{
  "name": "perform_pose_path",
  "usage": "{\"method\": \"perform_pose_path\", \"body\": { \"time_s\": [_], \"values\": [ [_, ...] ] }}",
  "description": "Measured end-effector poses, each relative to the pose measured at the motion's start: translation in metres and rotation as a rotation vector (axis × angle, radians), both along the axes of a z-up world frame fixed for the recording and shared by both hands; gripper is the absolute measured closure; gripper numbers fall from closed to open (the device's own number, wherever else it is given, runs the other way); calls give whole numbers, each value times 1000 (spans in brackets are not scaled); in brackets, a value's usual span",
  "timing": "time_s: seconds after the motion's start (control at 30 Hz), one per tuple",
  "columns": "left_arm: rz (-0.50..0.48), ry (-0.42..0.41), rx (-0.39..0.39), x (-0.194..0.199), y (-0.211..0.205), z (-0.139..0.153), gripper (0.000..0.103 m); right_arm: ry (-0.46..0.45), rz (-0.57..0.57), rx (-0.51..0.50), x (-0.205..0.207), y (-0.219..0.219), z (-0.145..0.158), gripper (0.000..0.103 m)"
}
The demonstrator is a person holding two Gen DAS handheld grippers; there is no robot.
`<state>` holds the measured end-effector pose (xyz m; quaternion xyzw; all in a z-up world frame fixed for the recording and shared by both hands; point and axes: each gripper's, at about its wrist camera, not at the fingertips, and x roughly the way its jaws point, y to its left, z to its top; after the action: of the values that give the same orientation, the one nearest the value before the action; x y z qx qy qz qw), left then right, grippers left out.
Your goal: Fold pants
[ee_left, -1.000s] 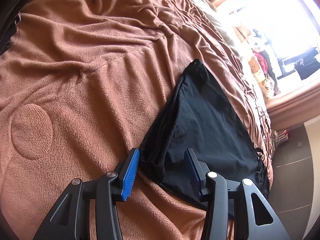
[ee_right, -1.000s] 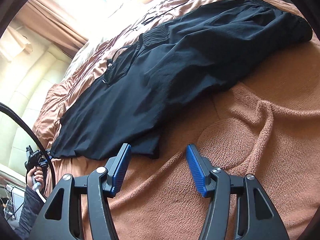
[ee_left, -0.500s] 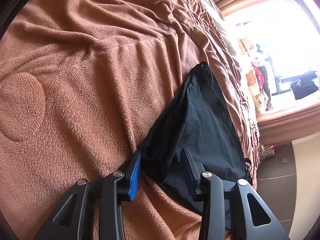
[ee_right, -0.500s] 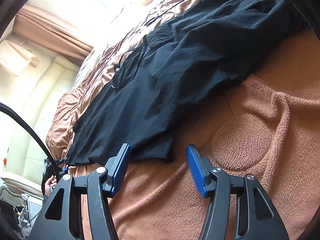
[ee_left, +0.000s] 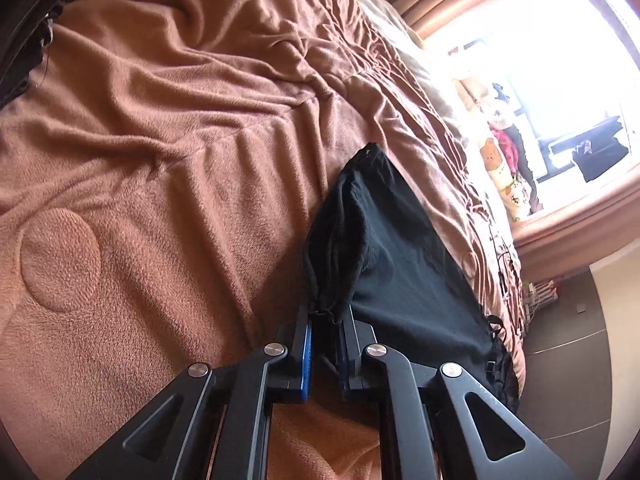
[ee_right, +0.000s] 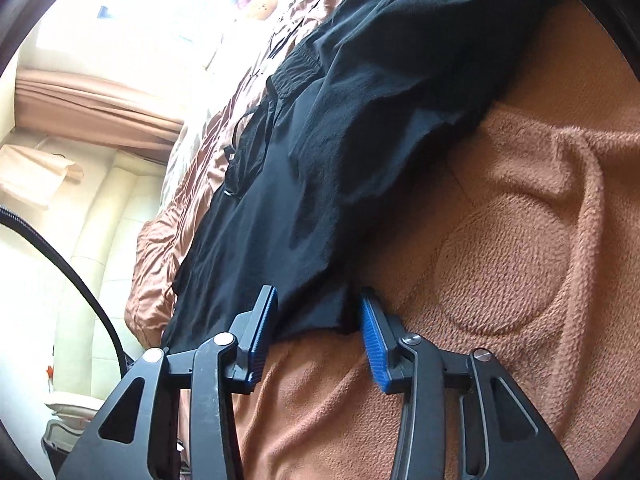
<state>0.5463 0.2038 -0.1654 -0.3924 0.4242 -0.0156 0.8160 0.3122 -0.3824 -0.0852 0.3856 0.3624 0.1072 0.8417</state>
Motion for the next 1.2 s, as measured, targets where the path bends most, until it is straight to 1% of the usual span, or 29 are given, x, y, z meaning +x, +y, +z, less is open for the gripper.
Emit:
{"method": "perform_pose_path", "body": {
  "time_s": [0.07,0.1,0.17,0.33,0.53,0.8,0.97,1.13,1.2],
  "values": [
    [0,-9,3,1,1,7,92,8,-3,-7,3,1,-3,88],
    [0,-14,2,1,1,11,93,17,-15,-8,5,-1,-4,100],
    [-2,-29,0,0,1,18,93,14,-28,21,4,-4,-6,101],
    [4,-53,6,-5,5,33,93,-31,-44,33,-16,-5,9,102],
    [14,-54,3,-27,16,39,93,-48,-34,36,-38,1,19,102],
    [41,-55,-20,-71,34,36,93,-19,-24,43,-62,8,12,102],
    [66,-59,-41,-101,48,31,93,28,-13,35,-66,13,14,102],
    [89,-50,-50,-129,62,27,93,42,13,24,-73,20,19,102],
    [101,-48,-57,-140,67,26,93,58,26,4,-76,23,22,102]
  ]
}}
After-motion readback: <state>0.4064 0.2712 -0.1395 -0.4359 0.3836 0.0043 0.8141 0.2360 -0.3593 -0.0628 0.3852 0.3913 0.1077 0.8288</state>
